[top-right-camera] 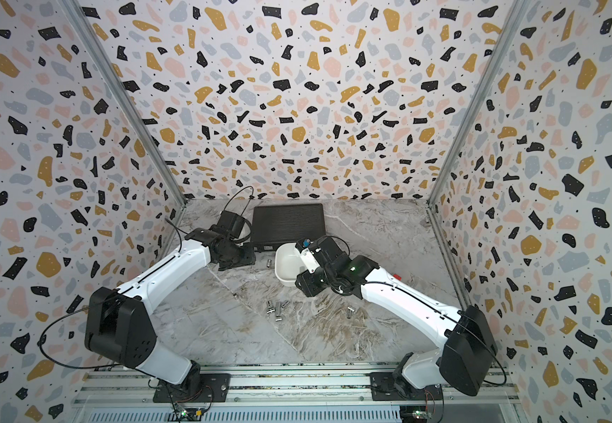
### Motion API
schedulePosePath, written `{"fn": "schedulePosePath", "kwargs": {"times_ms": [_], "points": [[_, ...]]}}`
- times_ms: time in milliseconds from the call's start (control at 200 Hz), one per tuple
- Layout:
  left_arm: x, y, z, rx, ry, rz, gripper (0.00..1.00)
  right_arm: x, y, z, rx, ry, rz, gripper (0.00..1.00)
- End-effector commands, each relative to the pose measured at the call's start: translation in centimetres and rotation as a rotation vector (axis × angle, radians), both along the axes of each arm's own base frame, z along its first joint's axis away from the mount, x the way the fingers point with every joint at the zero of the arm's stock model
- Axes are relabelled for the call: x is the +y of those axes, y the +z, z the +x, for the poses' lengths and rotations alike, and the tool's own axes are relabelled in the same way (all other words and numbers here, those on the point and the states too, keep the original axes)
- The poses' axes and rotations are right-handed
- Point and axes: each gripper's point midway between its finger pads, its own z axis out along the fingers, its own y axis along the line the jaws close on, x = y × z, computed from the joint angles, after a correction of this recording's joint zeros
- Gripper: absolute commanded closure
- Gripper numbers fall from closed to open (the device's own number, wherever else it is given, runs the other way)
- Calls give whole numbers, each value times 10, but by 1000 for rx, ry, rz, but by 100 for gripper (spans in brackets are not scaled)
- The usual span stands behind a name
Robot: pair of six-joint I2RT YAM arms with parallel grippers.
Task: Put the socket on the desktop into the storage box
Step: Place the socket head in the storage box, then pick up the socket head at the center of the board.
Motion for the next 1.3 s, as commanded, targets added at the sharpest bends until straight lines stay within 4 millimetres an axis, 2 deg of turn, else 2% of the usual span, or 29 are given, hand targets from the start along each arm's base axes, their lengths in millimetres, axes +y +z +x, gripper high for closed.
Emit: {"fn": "schedulePosePath", "kwargs": {"times_ms": [0, 130, 300, 566, 741, 911, 1297], "points": [[15, 5, 5, -36, 30, 12, 44, 19, 27, 6, -82, 35, 70, 47], [30, -1, 12, -32, 72, 21, 43, 27, 25, 6, -77, 49, 72, 47], [35, -11, 28, -5, 95, 9, 43, 32, 26, 4, -73, 59, 78, 47], [44, -29, 62, 51, 136, -20, 42, 27, 23, 4, -76, 46, 64, 48], [51, -47, 78, 96, 152, -14, 42, 23, 23, 3, -82, 33, 60, 48], [55, -64, 87, 137, 158, 7, 42, 19, 23, 4, -88, 27, 48, 48], [53, -82, 107, 163, 162, -3, 42, 13, 20, 4, -102, 21, 14, 49]]}}
